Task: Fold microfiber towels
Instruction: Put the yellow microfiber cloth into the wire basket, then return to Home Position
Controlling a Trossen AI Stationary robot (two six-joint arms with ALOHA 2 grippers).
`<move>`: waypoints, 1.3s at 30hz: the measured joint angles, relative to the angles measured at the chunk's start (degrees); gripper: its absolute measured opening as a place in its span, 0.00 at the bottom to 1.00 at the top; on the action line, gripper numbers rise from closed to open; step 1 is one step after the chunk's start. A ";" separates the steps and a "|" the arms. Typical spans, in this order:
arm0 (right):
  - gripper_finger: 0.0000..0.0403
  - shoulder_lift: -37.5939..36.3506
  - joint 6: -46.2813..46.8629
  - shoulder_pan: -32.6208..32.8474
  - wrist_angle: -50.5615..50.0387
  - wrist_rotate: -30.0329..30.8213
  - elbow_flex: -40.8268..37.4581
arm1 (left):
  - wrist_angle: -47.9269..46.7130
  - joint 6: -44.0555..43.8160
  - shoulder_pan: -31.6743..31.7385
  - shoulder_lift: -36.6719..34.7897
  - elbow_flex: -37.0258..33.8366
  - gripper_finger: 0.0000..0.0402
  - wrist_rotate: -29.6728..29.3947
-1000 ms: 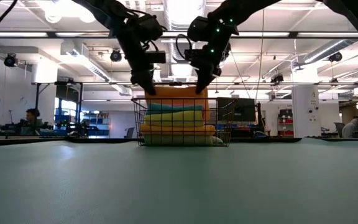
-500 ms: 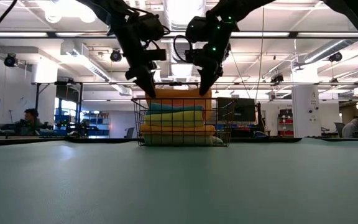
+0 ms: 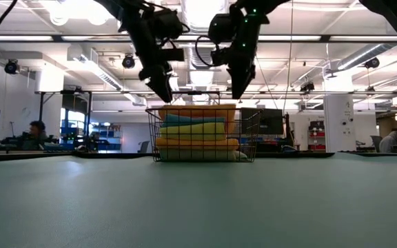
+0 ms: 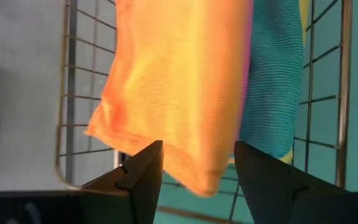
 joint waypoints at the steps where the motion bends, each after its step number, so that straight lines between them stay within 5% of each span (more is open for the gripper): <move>1: 0.39 -0.04 0.40 0.03 -1.57 -0.01 0.88 | -1.03 -0.06 -0.01 0.00 0.91 0.45 -0.14; 12: 0.41 0.37 1.08 -0.36 5.30 -4.93 4.05 | -11.49 -6.18 -0.09 -3.71 8.42 0.46 -3.95; 29: 0.27 0.59 3.02 -0.25 17.52 -8.96 -9.01 | -5.99 -20.81 -2.25 -23.72 -10.23 0.46 -3.64; 39: 0.19 -2.47 2.67 -0.25 17.37 -8.44 -5.71 | -3.79 -27.37 -3.95 -34.29 -20.07 0.46 -3.56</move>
